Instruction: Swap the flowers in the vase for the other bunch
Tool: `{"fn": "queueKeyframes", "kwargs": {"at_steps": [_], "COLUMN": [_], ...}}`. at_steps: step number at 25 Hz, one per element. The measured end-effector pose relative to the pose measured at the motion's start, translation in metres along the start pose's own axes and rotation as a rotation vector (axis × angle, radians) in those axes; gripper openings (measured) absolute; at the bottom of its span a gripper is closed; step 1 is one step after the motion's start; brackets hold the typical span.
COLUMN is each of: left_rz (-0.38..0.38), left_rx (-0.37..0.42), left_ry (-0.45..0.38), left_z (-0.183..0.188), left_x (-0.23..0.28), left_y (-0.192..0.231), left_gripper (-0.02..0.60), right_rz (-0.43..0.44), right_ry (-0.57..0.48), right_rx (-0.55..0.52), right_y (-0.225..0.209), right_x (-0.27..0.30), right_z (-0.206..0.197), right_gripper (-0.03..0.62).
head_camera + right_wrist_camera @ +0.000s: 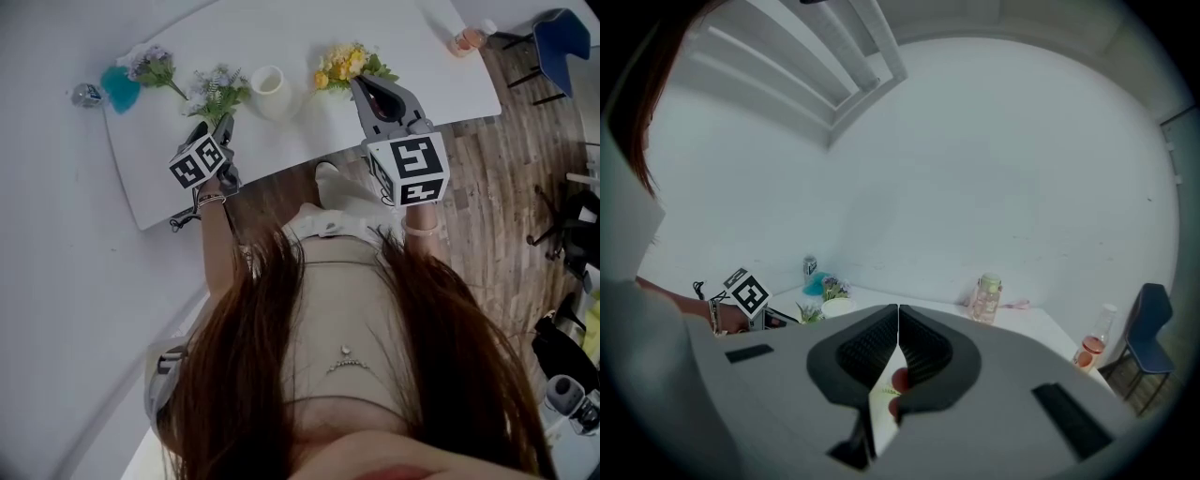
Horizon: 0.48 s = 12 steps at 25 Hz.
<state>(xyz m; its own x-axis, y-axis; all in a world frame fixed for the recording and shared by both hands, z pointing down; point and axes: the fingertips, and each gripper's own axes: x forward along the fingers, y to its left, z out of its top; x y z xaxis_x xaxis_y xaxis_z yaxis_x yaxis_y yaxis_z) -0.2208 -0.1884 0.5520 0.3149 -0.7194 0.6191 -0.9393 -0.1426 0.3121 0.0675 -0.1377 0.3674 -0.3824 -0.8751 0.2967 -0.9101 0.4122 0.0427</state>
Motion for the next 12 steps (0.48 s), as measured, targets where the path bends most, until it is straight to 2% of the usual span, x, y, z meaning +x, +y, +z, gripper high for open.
{"fn": "queueKeyframes", "kwargs": {"at_steps": [7,12], "left_rz": [0.001,-0.006], "left_rx": [0.017,0.04], "left_ry": [-0.051,-0.094], "left_z": [0.004,0.006], "left_x": [-0.023,-0.048], "left_y": [-0.011,-0.023], "left_gripper": [0.279,0.244], "right_rz": [0.006,0.005], "right_ry": [-0.02,-0.036], "right_rx": [0.001,0.016], "right_y": [0.01,0.02], "right_x": [-0.017,-0.034], "right_z": [0.002,0.002], "right_gripper": [0.028,0.028]}}
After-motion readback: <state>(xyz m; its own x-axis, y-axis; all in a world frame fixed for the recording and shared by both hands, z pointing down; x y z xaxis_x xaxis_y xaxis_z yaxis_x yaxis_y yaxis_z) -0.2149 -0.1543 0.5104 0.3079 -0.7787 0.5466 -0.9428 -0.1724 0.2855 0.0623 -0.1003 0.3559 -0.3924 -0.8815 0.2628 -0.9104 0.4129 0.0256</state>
